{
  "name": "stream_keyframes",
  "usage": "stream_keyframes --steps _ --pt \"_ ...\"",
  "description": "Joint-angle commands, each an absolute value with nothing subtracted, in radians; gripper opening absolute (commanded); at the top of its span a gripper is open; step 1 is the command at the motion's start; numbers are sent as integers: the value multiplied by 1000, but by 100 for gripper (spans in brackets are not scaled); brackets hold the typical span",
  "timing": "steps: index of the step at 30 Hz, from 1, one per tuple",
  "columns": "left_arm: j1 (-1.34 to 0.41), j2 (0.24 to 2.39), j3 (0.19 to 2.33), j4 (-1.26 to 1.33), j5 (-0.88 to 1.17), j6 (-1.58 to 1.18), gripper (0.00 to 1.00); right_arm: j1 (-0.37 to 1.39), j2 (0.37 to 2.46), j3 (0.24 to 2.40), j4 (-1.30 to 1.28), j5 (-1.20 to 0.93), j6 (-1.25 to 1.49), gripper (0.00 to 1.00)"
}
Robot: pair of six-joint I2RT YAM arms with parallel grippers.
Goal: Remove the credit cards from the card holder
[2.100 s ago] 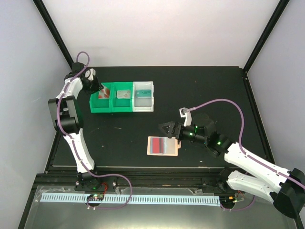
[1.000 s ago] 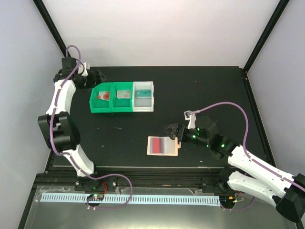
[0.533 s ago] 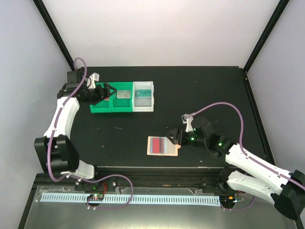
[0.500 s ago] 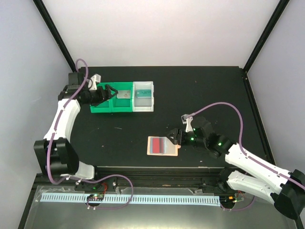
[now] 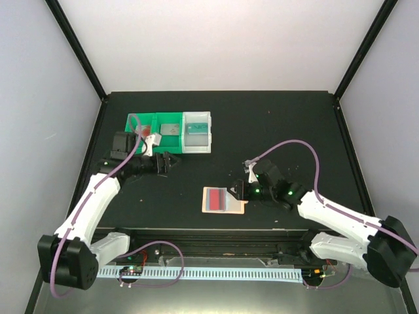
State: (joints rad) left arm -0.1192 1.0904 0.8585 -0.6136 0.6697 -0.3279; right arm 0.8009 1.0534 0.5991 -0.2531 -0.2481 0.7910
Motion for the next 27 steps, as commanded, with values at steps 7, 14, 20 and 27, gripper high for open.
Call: stream_keyframes --steps 7,14,20,27 --pt "-214 942 619 -390 643 -474 81 804 1267 587 -105 -277 771 34" --pt "-247 948 532 -336 646 -508 80 822 1424 586 -25 -299 778 27" --pt "-259 963 475 -278 656 -516 80 842 1494 608 -10 -288 777 26" --pt "-285 1006 444 -210 684 -542 79 854 1540 615 -14 -241 761 21"
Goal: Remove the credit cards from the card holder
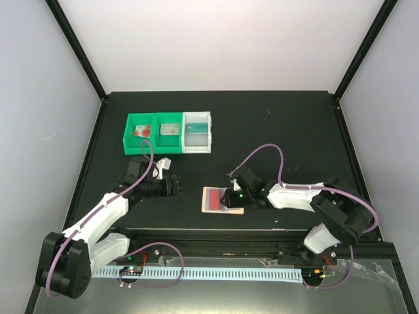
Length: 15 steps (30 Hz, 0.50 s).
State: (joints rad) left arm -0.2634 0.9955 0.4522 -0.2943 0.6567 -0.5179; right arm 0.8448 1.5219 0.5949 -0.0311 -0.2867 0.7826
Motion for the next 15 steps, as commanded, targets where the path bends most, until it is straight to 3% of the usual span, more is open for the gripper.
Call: stream_keyframes --steps 1,7,15 --pt "-288 1012 439 -196 691 -550 78 854 1538 610 -14 -232 760 19" --pt "-344 1063 428 -131 699 -600 77 853 1525 577 1 -197 750 10" --pt "-428 1143 416 19 700 -702 77 853 1528 557 20 -198 740 4"
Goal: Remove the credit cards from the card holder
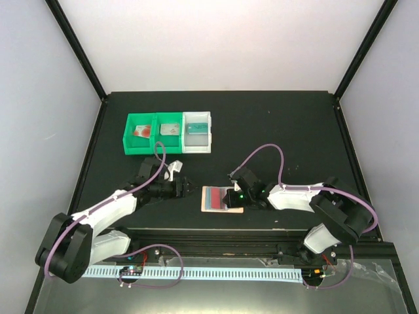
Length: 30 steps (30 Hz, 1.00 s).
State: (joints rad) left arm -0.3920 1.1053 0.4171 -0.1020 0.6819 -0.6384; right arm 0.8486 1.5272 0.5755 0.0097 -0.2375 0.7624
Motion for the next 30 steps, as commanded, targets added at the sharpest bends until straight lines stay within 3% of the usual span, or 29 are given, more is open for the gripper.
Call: stream_keyframes --steps 1,14,23,30 --pt "-435 1154 417 34 701 -712 76 853 1525 557 18 -196 739 3" --pt "-572 1333 413 307 709 -870 72 853 1521 528 64 -205 748 1" --pt "-648 1477 418 472 690 -947 61 854 1510 515 67 -203 753 1" --pt "-664 1496 431 439 668 -926 53 854 1500 511 69 -199 757 1"
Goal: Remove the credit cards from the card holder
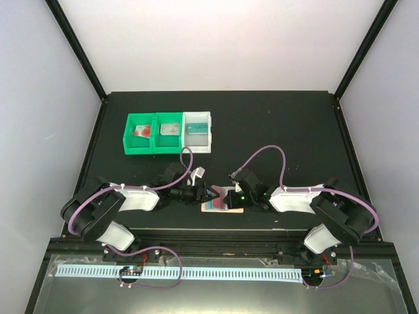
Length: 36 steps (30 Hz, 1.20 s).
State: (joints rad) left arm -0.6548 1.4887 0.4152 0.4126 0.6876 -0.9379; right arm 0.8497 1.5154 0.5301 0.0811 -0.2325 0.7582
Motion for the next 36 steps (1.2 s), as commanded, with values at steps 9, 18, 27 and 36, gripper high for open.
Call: stream_keyframes --steps 9,18,27,36 --pt "-674 1493 458 345 630 -880 25 854 1496 512 68 -199 761 1" --pt "-685 1495 493 257 598 -836 2 854 1462 520 33 -189 757 6" --pt "-686 1451 514 125 549 -778 2 853 1371 562 -110 -141 722 20" --pt "-686 1383 516 -20 481 -758 2 853 1354 531 -150 -91 744 31"
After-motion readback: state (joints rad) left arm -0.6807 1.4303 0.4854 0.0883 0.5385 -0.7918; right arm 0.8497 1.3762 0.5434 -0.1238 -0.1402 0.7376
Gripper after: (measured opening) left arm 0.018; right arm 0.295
